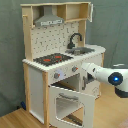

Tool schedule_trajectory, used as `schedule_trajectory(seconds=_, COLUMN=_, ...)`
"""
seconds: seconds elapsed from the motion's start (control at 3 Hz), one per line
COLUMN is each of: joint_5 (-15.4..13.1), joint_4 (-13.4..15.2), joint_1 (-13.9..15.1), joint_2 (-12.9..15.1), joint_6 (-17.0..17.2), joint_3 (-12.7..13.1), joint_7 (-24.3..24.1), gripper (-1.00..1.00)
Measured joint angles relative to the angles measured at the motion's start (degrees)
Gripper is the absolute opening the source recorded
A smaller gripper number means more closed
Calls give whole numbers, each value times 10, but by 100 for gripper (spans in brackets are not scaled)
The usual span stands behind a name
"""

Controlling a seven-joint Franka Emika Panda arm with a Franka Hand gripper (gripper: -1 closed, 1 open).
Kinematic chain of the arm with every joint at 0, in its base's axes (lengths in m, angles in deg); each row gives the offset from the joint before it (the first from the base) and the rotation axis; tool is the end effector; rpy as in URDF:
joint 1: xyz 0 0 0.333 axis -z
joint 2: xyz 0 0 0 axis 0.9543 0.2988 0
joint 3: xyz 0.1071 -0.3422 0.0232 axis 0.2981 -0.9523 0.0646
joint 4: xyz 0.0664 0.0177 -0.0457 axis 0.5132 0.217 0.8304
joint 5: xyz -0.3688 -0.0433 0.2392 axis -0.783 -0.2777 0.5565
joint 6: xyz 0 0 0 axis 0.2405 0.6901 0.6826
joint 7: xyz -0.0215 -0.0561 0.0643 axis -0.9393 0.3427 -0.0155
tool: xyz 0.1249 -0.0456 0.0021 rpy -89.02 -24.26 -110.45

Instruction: Play with the kitchen

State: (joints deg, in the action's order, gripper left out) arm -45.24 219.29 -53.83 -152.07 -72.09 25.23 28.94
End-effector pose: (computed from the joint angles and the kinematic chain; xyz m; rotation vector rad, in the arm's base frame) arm 0.2193 0.4662 0.4058 1.5444 1.0661 0.6170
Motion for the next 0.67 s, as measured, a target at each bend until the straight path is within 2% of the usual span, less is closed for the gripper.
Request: schedule_trajectory(seconds=0.67, joint_5=-9, joint_4=0, joint_1=-52, joint_2=-56, joint_6=79, joint_3=-43, joint_7=9, gripper=100)
